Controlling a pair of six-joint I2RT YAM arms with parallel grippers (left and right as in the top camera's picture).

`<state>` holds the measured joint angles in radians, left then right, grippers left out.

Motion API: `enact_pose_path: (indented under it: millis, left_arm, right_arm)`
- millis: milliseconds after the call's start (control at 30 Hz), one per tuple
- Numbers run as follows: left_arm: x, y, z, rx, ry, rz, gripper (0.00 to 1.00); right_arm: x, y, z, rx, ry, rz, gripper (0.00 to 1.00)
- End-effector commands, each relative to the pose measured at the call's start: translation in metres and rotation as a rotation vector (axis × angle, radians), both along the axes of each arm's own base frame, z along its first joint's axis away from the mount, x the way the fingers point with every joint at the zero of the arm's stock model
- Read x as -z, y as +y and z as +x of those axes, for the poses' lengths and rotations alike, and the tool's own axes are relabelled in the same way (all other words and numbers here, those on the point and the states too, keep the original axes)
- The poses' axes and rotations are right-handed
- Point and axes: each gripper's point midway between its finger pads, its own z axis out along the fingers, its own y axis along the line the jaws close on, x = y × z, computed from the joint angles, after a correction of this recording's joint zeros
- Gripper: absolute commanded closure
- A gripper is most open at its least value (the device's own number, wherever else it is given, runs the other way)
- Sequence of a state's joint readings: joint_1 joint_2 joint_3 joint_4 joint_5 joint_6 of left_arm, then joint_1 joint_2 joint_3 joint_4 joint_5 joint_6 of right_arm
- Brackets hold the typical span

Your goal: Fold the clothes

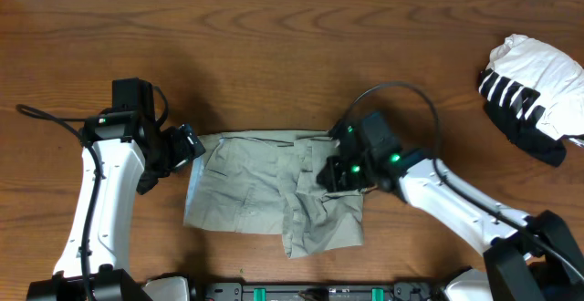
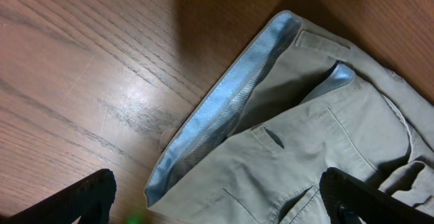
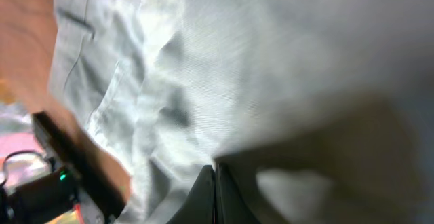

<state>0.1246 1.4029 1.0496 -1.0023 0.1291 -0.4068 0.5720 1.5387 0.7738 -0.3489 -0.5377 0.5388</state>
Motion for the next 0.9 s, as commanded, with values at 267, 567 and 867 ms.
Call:
enact_pose_path:
  millis: [267,567,867]
  left_arm:
    - [0.001,0.003,-0.001,0.000,0.007,0.010,0.02]
    - [0.001,0.003,-0.002,0.000,0.010,0.010,0.02]
    - [0.001,0.003,-0.002,0.000,0.010,0.010,0.02]
  right_arm:
    - [0.043,0.015,-0.053,0.060,0.227,-0.001,0.99]
    - [0.035,0.016,-0.046,0.032,0.170,0.023,0.99]
    - [-0.046,0.006,-0.013,0.034,-0.026,0.106,0.99]
